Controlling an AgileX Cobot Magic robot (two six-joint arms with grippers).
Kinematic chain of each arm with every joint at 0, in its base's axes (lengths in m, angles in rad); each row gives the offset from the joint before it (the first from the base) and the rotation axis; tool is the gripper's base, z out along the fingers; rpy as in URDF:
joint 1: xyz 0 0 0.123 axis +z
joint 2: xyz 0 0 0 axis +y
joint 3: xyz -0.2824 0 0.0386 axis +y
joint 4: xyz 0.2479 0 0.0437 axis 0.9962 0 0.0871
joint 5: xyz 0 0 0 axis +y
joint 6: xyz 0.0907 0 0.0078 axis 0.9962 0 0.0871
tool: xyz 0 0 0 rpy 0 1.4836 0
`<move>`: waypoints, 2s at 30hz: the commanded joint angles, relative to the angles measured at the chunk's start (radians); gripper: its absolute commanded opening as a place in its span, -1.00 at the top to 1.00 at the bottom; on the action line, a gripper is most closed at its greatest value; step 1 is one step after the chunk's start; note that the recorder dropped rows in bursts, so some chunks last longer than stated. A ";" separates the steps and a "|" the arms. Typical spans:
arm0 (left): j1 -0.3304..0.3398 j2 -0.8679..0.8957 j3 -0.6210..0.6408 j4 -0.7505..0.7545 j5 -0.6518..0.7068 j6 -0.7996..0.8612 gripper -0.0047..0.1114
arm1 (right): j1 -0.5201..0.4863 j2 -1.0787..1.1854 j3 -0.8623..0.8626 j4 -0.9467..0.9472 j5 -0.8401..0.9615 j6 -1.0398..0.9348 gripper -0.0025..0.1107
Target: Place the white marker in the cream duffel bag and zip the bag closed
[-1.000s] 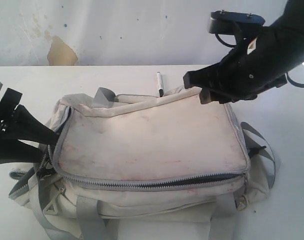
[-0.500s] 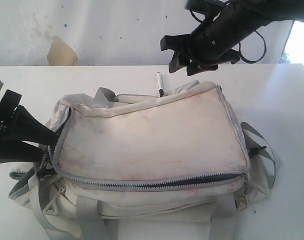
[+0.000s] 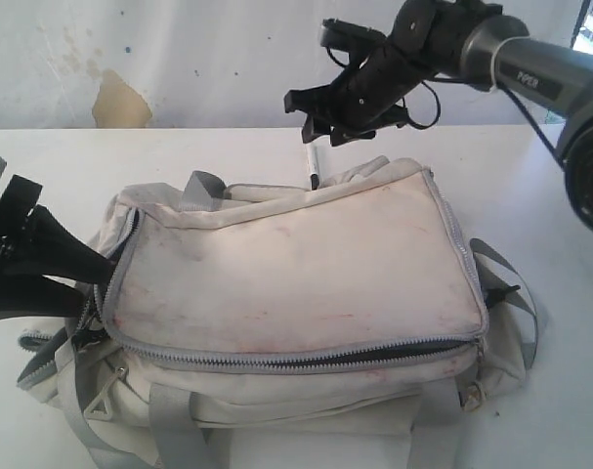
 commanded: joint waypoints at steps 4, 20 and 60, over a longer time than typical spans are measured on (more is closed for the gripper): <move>-0.004 -0.009 0.001 0.009 0.003 0.006 -0.07 | -0.012 0.113 -0.119 -0.084 0.051 -0.025 0.18; -0.004 -0.009 0.001 0.012 -0.037 0.005 -0.07 | -0.029 0.190 -0.131 0.008 -0.161 -0.271 0.18; -0.004 -0.009 0.001 0.008 -0.180 0.005 -0.07 | -0.138 0.365 -0.400 0.433 -0.064 -0.151 0.46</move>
